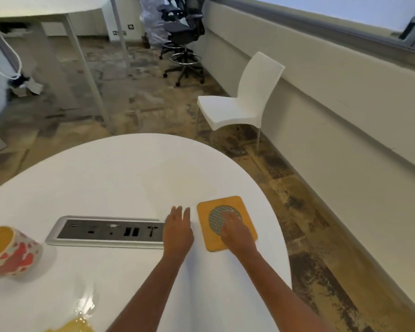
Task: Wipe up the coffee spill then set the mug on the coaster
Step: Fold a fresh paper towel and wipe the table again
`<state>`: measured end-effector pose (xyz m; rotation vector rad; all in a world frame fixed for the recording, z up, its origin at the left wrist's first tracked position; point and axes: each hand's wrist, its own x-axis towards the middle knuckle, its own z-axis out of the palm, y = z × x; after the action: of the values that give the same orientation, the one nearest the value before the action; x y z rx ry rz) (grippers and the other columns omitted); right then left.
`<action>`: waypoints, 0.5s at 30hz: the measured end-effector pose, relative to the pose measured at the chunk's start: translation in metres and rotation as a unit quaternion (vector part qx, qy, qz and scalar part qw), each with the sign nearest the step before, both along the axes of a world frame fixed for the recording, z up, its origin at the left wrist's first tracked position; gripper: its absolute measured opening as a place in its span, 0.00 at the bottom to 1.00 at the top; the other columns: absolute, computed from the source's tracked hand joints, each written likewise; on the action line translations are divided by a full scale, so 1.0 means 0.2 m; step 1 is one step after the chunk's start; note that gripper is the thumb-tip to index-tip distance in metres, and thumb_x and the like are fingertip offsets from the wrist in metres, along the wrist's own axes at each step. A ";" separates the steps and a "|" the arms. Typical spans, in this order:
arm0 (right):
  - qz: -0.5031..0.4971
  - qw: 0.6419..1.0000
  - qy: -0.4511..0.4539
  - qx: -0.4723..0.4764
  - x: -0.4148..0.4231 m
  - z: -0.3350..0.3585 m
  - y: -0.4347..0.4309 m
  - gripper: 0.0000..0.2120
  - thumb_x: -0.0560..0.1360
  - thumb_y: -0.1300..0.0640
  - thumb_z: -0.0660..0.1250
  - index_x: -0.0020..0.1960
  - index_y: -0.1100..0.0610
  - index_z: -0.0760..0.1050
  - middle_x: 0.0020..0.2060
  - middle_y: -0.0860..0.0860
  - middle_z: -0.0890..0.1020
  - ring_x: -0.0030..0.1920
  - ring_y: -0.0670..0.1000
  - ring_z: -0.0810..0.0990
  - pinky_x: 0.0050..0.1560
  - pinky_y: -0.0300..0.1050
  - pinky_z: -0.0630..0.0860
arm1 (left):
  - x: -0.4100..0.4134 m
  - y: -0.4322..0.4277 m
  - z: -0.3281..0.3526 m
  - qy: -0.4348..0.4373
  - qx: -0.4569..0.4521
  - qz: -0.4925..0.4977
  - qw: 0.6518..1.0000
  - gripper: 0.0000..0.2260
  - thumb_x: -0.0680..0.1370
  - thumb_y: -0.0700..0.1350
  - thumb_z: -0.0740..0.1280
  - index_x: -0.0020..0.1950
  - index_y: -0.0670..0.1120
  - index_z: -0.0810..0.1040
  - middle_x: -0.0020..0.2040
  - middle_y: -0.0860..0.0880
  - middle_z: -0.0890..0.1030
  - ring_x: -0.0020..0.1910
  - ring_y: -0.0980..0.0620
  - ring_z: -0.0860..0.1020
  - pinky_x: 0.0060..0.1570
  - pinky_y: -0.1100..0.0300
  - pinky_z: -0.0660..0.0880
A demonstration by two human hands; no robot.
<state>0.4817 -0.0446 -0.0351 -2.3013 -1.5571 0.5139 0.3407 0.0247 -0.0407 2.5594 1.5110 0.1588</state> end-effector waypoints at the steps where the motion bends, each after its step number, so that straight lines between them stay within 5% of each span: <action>1: 0.017 1.000 -0.001 -0.007 -0.04 -0.01 0.07 0.21 0.78 0.63 0.53 0.71 0.59 0.62 0.71 0.54 0.67 0.70 0.54 0.67 0.64 0.45 0.67 | -0.05 0.07 -0.02 0.020 -0.023 0.017 0.999 0.24 0.78 0.40 0.54 0.74 0.42 0.53 0.75 0.43 0.58 0.76 0.46 0.54 0.73 0.56 0.54; 10: 0.142 0.982 -0.102 -0.071 -0.27 -0.17 0.46 0.24 0.79 0.66 0.50 0.74 0.59 0.55 0.75 0.57 0.59 0.75 0.54 0.57 0.73 0.50 0.56 | -0.23 0.40 -0.13 0.014 -0.070 0.028 0.997 0.20 0.79 0.47 0.58 0.69 0.44 0.61 0.67 0.46 0.68 0.64 0.48 0.70 0.59 0.56 0.71; 15: 0.139 0.976 -0.153 -0.068 -0.30 -0.22 0.54 0.23 0.80 0.63 0.52 0.74 0.58 0.54 0.71 0.57 0.65 0.70 0.54 0.65 0.74 0.52 0.53 | -0.25 0.46 -0.15 0.008 -0.052 0.028 0.998 0.13 0.79 0.47 0.59 0.62 0.45 0.68 0.62 0.47 0.70 0.58 0.48 0.72 0.51 0.56 0.72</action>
<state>0.4224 0.0630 -0.0795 -2.3620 -2.0708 0.3517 0.2900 0.1160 -0.0704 2.4452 1.5538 0.0655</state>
